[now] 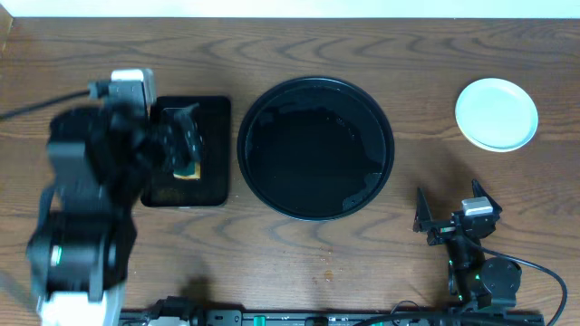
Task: Clean dirty plates on tray and stack at the side
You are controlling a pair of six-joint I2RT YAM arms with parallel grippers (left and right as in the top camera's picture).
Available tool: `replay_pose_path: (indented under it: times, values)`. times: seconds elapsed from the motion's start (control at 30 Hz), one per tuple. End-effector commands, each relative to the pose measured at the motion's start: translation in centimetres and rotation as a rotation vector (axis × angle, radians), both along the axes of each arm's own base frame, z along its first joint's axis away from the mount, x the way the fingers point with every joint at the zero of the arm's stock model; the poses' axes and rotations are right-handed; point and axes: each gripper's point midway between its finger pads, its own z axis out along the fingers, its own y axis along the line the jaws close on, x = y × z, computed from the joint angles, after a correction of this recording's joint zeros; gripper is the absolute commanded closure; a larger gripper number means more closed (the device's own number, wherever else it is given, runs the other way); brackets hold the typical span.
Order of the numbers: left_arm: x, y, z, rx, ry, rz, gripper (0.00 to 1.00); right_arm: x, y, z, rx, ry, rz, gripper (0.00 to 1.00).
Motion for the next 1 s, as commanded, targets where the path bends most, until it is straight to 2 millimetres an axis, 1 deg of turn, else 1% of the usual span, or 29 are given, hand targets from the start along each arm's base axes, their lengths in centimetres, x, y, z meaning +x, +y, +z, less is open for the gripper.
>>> replay_pose_path:
  times: [0.0,0.1,0.13,0.17,0.2,0.27,0.33,0.43,0.47,0.57,0.63,0.77,0.87,0.97]
  values:
    - [-3.2,-0.8,2.7,-0.017,-0.1,-0.035,0.14,0.0,0.1,-0.1,0.013,0.003,0.002,0.01]
    - [-6.4,-0.7,3.8,-0.02,-0.147,-0.039,0.14,0.0,0.1,-0.1,0.013,0.003,0.002,0.01]
    - [-7.3,-0.6,3.9,-0.02,-0.157,-0.039,0.14,0.0,0.1,-0.1,0.013,0.003,0.002,0.01]
    - [-8.6,-0.5,3.9,-0.02,-0.164,-0.039,0.14,0.0,0.1,-0.1,0.013,0.003,0.002,0.01]
    - [-9.0,-0.5,3.9,-0.021,-0.166,-0.04,0.14,0.0,0.1,-0.1,0.013,0.003,0.002,0.01]
    - [-10.6,-0.4,3.9,-0.022,-0.185,-0.04,0.14,0.0,0.1,-0.1,0.013,0.003,0.002,0.01]
    - [-11.6,-0.3,3.7,-0.023,-0.206,-0.04,0.14,0.0,0.1,-0.1,0.013,0.003,0.002,0.01]
    - [-12.8,-0.2,2.6,-0.024,-0.222,-0.04,0.14,0.0,0.1,-0.1,0.013,0.003,0.002,0.01]
    - [-13.0,-0.2,1.9,-0.023,-0.22,-0.038,0.14,0.0,0.1,-0.1,0.013,0.003,0.002,0.01]
    - [-13.3,0.5,-0.6,-0.009,-0.198,-0.006,0.14,0.0,0.1,-0.1,0.013,0.003,0.002,0.01]
    - [-13.2,1.0,-3.0,0.005,-0.17,0.024,0.14,0.0,0.1,-0.1,0.013,0.003,0.002,0.01]
    - [-12.1,1.2,-6.8,0.01,-0.171,0.038,0.14,0.0,0.1,-0.1,0.013,0.003,0.002,0.01]
    - [-10.9,1.1,-8.2,0.004,-0.236,0.039,0.14,0.0,0.1,-0.1,0.013,0.003,0.002,0.01]
    - [-9.7,1.0,-8.4,-0.008,-0.354,0.04,0.14,0.0,0.1,-0.1,0.013,0.003,0.002,0.01]
